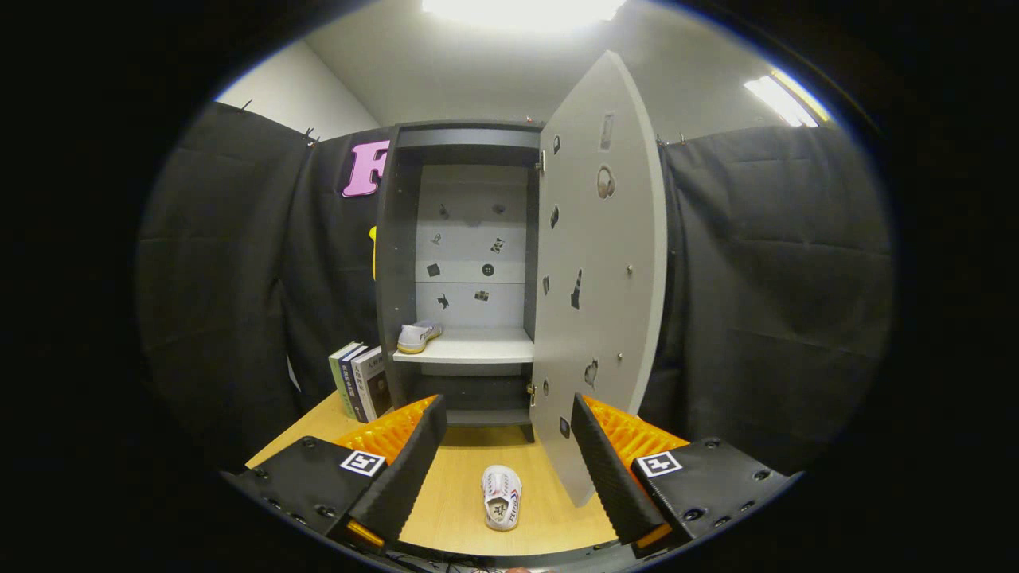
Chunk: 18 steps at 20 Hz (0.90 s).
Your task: Open the shoe cabinet door, grab the shoes and put them into the shoe cabinet, then close the shoe cabinet door.
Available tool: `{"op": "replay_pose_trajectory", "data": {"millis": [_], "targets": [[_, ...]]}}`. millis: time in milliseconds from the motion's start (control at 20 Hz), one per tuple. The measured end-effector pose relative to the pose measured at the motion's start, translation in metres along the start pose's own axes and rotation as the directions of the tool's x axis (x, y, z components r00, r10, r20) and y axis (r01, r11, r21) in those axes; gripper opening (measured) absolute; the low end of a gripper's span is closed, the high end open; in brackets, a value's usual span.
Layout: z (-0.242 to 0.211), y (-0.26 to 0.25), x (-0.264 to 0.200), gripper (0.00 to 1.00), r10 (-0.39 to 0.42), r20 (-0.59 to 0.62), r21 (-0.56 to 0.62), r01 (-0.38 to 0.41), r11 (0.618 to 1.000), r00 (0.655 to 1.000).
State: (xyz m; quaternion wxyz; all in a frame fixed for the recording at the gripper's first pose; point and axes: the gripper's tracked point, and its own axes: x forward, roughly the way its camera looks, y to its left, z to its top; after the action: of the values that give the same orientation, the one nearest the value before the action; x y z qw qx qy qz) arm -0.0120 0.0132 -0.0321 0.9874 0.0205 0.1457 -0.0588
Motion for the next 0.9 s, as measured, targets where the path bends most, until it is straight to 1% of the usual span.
{"op": "replay_pose_trajectory", "data": {"millis": [200,400,550,650,900], "targets": [[-0.045,0.022,0.034,0.99,0.086,-0.122,-0.009,-0.087,0.996,0.989],[-0.098,0.036,0.069,0.99,0.138,-0.242,-0.011,-0.145,0.989,0.96],[-0.144,0.043,0.091,0.99,0.18,-0.347,0.001,-0.191,0.982,0.921],[-0.177,0.045,0.102,0.99,0.199,-0.419,0.004,-0.217,0.976,0.886],[-0.258,0.057,0.123,0.98,0.253,-0.579,0.079,-0.256,0.964,0.775]]}}
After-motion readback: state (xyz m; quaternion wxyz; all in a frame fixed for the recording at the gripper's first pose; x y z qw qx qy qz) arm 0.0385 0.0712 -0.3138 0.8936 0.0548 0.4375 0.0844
